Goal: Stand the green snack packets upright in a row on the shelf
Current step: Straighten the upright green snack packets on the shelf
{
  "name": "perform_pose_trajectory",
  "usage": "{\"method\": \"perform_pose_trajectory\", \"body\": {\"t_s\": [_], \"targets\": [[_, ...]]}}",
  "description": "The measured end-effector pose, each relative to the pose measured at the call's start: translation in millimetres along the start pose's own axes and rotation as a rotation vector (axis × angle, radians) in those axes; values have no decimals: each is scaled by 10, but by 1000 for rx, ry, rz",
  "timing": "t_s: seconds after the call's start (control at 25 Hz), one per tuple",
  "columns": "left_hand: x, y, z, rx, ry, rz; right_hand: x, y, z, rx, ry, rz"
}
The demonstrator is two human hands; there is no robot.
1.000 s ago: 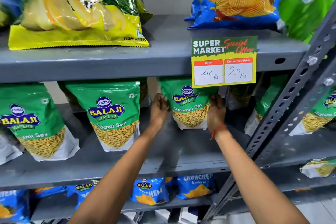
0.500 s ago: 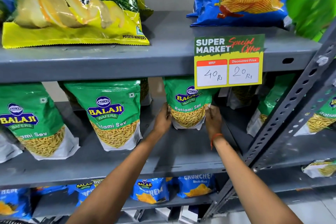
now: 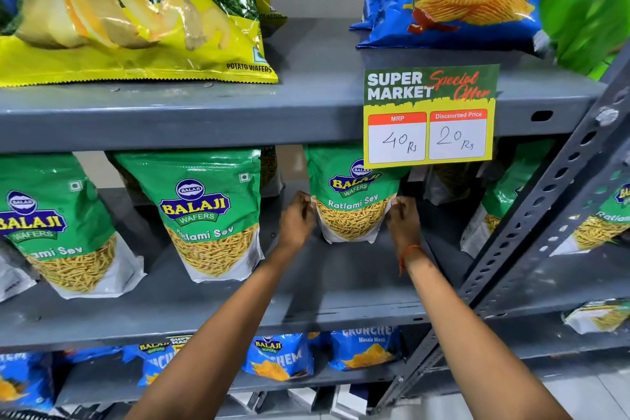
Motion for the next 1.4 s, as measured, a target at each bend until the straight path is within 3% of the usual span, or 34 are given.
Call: {"method": "perform_pose_trajectory", "body": {"t_s": [0.16,0.52,0.76,1.16,1.28,1.4], "targets": [[-158,41,-113,-268,401,187,-172,-60,-69,141,266,-113],[-389,149,-178,-331,302,174,-430,-19,101,65,346,-81],[-567,96,-252,-279,330,216,-497,-156,192,101,148,-86],[-657,-71,-330,-233,351,231,-689,-146,257,-50,32,-124],[-723,-71,-311,-209,328,259,-905,-128,229,-39,-145,-138],[-826,-57,-129,-144,242,201,-1170,-88,66,142,-395,-346]]}}
Point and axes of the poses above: each hand's wrist, its own x-axis towards the middle knuckle, its own z-axis out of the back of the hand, y = z × x, the point moved 3 cm from there along x, towards the middle knuckle, and after that the axes turned 7 degrees about -x, right-handed, at the moved point
